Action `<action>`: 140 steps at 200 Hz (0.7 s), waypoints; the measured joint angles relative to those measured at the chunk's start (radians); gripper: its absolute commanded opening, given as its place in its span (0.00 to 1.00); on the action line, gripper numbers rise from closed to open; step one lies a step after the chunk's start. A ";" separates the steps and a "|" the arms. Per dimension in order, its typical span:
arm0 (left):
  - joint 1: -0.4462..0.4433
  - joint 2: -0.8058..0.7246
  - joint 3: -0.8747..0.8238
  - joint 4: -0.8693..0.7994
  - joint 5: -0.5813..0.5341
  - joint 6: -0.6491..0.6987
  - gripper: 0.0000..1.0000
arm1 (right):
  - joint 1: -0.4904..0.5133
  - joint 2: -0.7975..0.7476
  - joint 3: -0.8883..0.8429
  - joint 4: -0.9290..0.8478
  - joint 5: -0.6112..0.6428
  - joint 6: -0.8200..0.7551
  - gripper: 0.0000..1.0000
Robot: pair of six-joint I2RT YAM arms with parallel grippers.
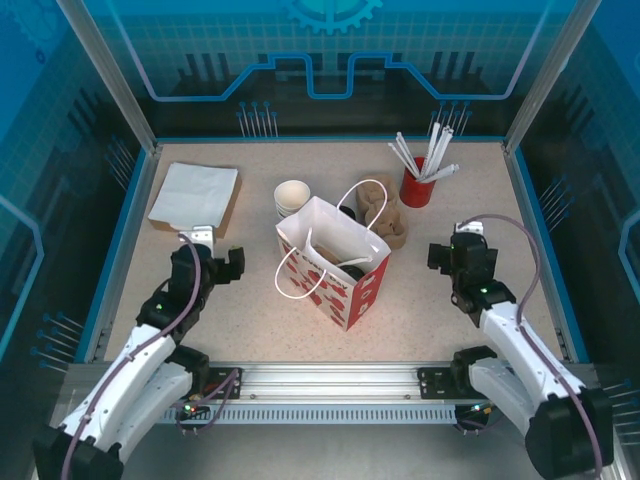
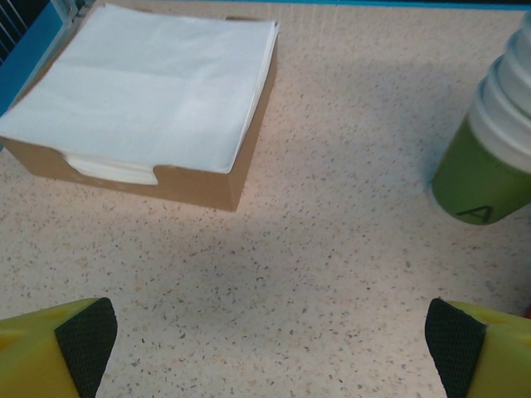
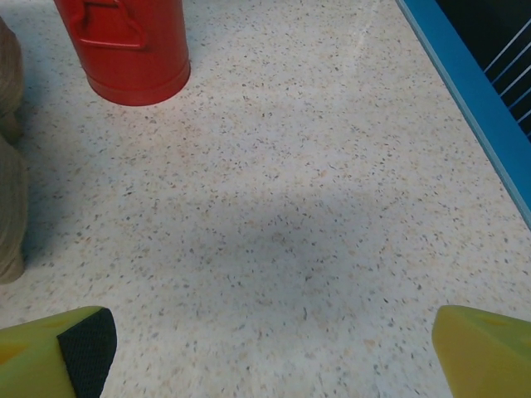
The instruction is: Pack the takeout coffee
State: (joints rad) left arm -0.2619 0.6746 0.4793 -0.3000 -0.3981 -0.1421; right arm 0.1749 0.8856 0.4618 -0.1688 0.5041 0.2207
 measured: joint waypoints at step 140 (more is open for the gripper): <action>0.195 0.479 -0.032 0.489 0.227 0.097 0.99 | -0.081 0.529 -0.104 0.872 -0.260 -0.181 1.00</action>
State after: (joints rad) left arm -0.0666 1.1538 0.4477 0.1890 -0.1707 -0.0456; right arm 0.0940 1.4151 0.3576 0.7033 0.2443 0.0399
